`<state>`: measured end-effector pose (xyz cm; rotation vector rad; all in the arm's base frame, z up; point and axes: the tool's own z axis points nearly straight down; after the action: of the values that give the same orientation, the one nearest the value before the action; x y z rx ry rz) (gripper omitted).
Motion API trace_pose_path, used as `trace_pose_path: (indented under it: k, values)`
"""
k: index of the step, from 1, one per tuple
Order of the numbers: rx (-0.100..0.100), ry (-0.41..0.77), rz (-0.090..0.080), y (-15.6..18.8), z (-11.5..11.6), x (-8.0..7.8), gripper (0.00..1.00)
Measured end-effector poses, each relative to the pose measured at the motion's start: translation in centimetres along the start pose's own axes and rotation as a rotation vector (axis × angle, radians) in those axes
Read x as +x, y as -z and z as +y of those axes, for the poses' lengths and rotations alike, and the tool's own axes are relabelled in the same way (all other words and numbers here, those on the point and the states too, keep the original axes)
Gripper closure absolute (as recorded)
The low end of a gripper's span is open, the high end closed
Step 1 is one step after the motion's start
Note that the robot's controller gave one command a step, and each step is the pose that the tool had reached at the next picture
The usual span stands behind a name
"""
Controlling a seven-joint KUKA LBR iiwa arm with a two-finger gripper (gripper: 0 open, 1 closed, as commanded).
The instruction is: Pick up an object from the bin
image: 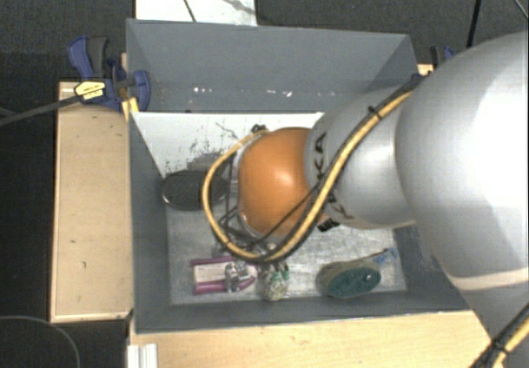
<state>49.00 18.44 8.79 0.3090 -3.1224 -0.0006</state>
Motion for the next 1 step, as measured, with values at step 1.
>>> trace_pose_path:
  k: [1]
  values:
    - [0.005, 0.312, -0.009, 12.18, -11.66, 3.47, 1.00]
